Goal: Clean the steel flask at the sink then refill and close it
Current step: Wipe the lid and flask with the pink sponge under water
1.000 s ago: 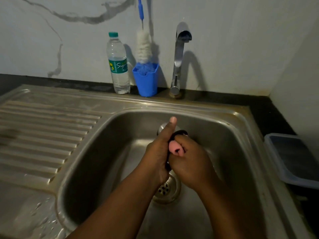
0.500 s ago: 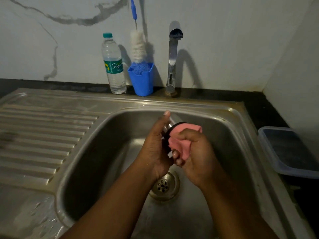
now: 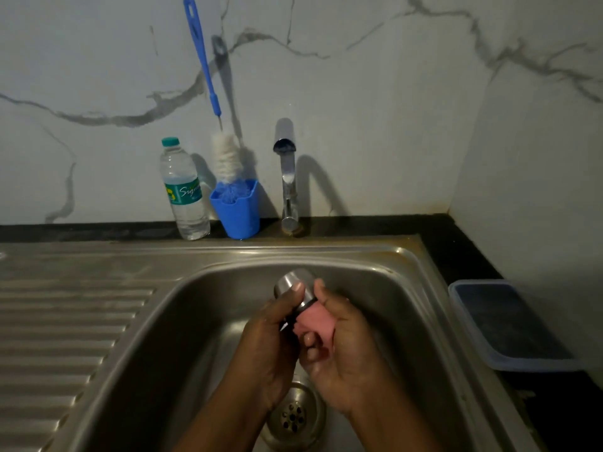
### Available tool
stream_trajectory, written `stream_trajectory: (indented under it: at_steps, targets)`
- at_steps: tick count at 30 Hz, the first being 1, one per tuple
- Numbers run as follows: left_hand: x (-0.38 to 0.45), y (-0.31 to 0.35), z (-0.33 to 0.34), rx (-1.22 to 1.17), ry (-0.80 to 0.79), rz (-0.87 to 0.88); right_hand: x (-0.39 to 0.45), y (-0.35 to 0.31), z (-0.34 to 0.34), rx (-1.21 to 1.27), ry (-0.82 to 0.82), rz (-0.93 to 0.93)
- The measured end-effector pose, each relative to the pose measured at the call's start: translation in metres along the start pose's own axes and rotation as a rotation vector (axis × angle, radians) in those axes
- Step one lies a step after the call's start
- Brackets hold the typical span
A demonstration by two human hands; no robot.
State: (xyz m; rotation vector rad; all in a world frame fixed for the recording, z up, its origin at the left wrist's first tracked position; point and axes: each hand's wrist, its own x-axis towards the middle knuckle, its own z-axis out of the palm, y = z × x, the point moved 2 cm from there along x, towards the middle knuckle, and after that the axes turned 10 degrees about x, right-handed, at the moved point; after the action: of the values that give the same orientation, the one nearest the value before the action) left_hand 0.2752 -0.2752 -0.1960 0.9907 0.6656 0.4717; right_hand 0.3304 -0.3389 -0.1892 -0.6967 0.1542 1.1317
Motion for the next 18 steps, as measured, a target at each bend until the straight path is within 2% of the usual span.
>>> stream_trajectory:
  at_steps: [4, 8, 10, 14, 15, 17, 18]
  targets:
    - [-0.007, 0.005, 0.004, -0.03, -0.037, 0.015, -0.007, -0.002, -0.001, 0.357, -0.159, 0.161]
    - [-0.01, 0.006, 0.006, -0.102, -0.07, -0.031, -0.009, -0.004, -0.001, 0.412, -0.266, 0.2]
    - [-0.008, 0.003, 0.005, -0.037, -0.013, -0.024, -0.009, -0.006, 0.002, 0.243, -0.223, 0.149]
    - [-0.009, 0.002, 0.007, 0.092, -0.08, -0.096, -0.008, 0.001, 0.008, -0.642, -0.004, -0.184]
    - [-0.008, 0.002, 0.006, 0.087, -0.077, -0.111, -0.007, 0.004, 0.008, -0.777, 0.007, -0.257]
    - [-0.006, 0.001, 0.003, 0.053, -0.065, -0.112, -0.005, 0.006, 0.006, -0.849, 0.003, -0.352]
    - [-0.006, 0.002, 0.004, 0.04, -0.073, -0.101, -0.005, 0.005, 0.005, -0.805, 0.017, -0.362]
